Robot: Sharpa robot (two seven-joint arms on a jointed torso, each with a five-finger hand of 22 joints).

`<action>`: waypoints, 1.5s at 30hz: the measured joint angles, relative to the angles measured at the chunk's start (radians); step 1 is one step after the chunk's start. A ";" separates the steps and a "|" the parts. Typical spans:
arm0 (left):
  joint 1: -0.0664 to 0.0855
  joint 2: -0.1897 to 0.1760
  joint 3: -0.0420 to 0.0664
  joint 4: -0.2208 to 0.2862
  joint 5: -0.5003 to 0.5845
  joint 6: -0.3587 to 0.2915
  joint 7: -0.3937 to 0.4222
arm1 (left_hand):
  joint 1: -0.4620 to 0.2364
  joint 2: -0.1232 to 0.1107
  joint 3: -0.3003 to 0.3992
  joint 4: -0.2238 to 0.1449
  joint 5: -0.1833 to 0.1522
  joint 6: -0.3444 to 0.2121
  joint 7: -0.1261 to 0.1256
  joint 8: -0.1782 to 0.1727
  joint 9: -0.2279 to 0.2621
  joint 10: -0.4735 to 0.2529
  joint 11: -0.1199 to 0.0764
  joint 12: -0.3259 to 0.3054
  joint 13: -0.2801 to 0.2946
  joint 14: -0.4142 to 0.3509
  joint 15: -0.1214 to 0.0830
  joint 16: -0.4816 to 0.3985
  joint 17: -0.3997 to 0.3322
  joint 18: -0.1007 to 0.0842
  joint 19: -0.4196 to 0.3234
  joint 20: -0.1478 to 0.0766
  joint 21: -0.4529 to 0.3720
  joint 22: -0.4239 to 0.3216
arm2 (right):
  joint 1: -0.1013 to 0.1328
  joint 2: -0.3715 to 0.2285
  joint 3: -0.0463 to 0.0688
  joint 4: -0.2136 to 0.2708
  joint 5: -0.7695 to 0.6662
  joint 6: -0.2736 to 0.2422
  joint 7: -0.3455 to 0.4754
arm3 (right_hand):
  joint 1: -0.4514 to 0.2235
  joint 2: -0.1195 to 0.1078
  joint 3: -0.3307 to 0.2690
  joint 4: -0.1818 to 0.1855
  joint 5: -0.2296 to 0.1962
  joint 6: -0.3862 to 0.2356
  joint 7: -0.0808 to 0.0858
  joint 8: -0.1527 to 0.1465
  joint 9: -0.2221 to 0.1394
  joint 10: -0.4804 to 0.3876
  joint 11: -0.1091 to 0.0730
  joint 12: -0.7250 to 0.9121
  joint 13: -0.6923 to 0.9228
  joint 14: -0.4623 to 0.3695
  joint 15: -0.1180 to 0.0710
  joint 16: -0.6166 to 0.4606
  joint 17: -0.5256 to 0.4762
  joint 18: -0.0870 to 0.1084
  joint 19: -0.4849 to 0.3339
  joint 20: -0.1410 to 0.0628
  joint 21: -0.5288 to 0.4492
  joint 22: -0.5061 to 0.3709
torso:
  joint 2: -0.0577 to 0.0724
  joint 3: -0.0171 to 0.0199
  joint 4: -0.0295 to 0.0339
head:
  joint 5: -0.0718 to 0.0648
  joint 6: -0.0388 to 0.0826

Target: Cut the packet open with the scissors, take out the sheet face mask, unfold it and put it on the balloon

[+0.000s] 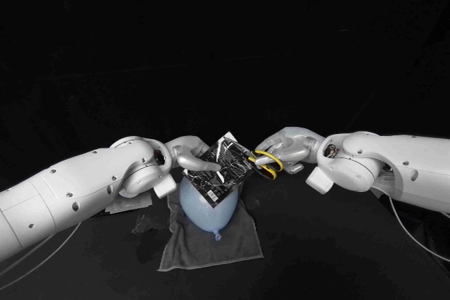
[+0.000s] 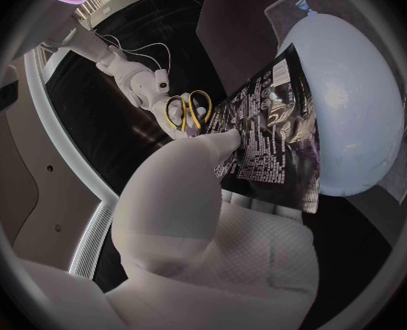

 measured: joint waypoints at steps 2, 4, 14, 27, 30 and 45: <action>0.000 0.000 0.000 0.000 0.000 0.000 0.000 | 0.000 0.000 0.000 0.000 0.000 0.000 0.000 0.000 0.000 0.000 0.000 0.000 0.000 0.000 0.000 0.000 0.000 0.000 0.000 0.000 0.000 0.000 | -0.001 0.000 -0.001 0.002 0.006 -0.007 -0.004 | 0.012 -0.012 -0.009 -0.009 0.000 0.008 -0.002 0.000 -0.004 0.004 0.004 -0.002 0.000 -0.001 -0.002 0.000 0.000 -0.004 0.002 -0.002 0.004 0.000 | 0.000 0.0000 -0.0001 | 0.000 0.000; 0.000 0.000 0.000 0.000 0.000 0.000 0.000 | -0.003 -0.003 0.000 0.000 0.000 0.000 0.000 0.000 0.000 0.002 0.003 0.000 0.000 0.000 0.000 0.000 0.000 0.000 0.000 0.000 0.000 0.000 | -0.001 0.000 -0.003 0.005 0.011 -0.016 -0.009 | 0.017 -0.015 -0.015 -0.016 0.000 0.018 -0.002 0.000 -0.008 0.009 0.009 -0.005 0.000 -0.001 -0.002 -0.003 0.000 -0.004 0.000 -0.003 0.007 0.000 | 0.000 0.0001 -0.0004 | 0.000 -0.001; 0.001 0.001 0.000 0.000 0.000 0.000 -0.001 | -0.003 -0.003 0.000 0.000 -0.001 0.000 0.000 0.005 0.000 0.003 0.004 0.000 0.000 0.000 0.000 0.000 0.001 0.000 0.000 0.000 0.000 0.000 | -0.004 0.004 -0.006 0.018 0.026 -0.079 -0.022 | 0.026 -0.008 -0.043 -0.063 0.000 0.070 -0.011 0.014 -0.020 0.013 0.013 -0.004 0.000 -0.004 -0.010 -0.004 0.000 -0.005 0.002 -0.012 0.038 0.000 | 0.000 0.0005 -0.0005 | 0.004 -0.002; 0.001 0.002 0.001 0.001 0.000 0.000 -0.002 | 0.000 -0.001 0.000 0.000 -0.002 -0.001 0.000 0.006 0.000 0.006 0.001 0.000 0.000 0.000 0.000 0.000 0.001 0.000 0.000 0.000 0.000 0.000 | -0.006 0.010 -0.006 0.023 0.032 -0.160 -0.019 | -0.041 0.059 -0.071 -0.161 -0.001 0.149 -0.025 -0.018 -0.073 0.013 0.013 -0.001 0.000 -0.006 -0.014 -0.004 -0.001 -0.005 0.002 -0.019 0.042 0.000 | 0.000 0.0005 -0.0005 | 0.005 -0.003; 0.001 0.002 0.001 0.001 0.000 0.000 -0.002 | 0.001 0.000 0.000 0.000 0.000 -0.001 -0.001 0.006 0.000 0.006 0.001 0.000 0.000 0.000 0.000 0.000 0.001 0.000 0.000 0.000 0.000 0.000 | -0.007 0.012 -0.007 0.023 0.033 -0.171 -0.019 | -0.065 0.083 -0.075 -0.165 -0.001 0.164 -0.024 -0.042 -0.087 0.013 0.013 -0.001 0.000 -0.006 -0.014 -0.004 -0.001 -0.005 0.002 -0.019 0.042 0.000 | 0.000 0.0006 -0.0005 | 0.004 -0.003; 0.001 0.003 0.001 0.001 0.000 0.000 -0.005 | 0.001 -0.001 0.000 0.000 0.000 -0.002 -0.004 0.006 0.000 0.006 0.001 0.000 0.000 0.000 0.000 0.000 0.003 0.000 0.000 0.000 0.000 0.000 | -0.008 0.019 -0.007 0.032 0.025 -0.216 -0.022 | -0.126 0.144 -0.075 -0.168 0.000 0.182 -0.025 -0.074 -0.093 0.004 0.004 0.000 0.000 -0.006 -0.014 -0.008 0.000 -0.006 0.001 -0.019 0.042 0.000 | 0.000 0.0006 -0.0010 | 0.004 -0.002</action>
